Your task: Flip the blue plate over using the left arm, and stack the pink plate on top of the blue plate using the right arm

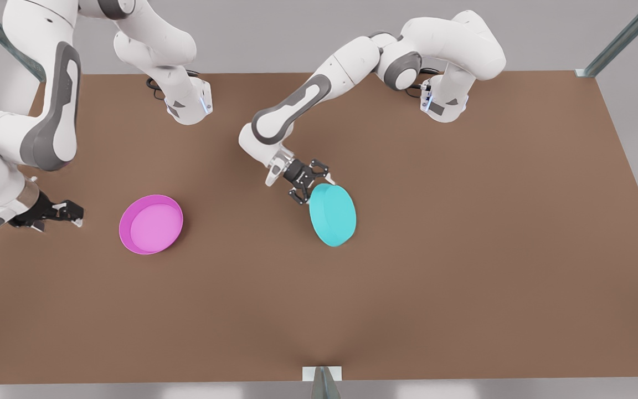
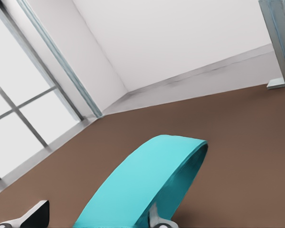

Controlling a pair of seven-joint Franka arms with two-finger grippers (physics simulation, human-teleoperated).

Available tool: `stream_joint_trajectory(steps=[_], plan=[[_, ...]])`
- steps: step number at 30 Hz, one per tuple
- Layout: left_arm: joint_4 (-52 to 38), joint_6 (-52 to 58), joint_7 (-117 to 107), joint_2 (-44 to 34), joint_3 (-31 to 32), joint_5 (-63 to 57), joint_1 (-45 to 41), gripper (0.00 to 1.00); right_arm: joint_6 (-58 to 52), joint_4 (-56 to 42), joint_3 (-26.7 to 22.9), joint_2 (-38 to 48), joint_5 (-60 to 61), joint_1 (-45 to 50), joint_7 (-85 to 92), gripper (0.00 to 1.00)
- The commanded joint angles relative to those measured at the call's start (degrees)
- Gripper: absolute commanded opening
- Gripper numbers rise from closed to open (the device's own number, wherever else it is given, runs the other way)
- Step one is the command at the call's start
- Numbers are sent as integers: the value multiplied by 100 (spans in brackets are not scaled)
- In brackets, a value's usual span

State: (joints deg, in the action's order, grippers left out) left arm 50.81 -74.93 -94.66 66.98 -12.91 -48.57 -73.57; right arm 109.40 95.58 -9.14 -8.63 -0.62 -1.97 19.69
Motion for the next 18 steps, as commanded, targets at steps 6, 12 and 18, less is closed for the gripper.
stream_joint_trajectory(steps=[6,12,18], plan=[[-62,-593,-307,-35,-37,-197,-35,100,-41,110,-202,-25,-8,82,44,100],[-466,-646,-659,-36,42,-197,-114,100,12,453,-211,-25,27,65,53,100],[-976,-655,-1703,-325,614,-127,-62,100,249,743,-263,-182,342,-57,378,100]])
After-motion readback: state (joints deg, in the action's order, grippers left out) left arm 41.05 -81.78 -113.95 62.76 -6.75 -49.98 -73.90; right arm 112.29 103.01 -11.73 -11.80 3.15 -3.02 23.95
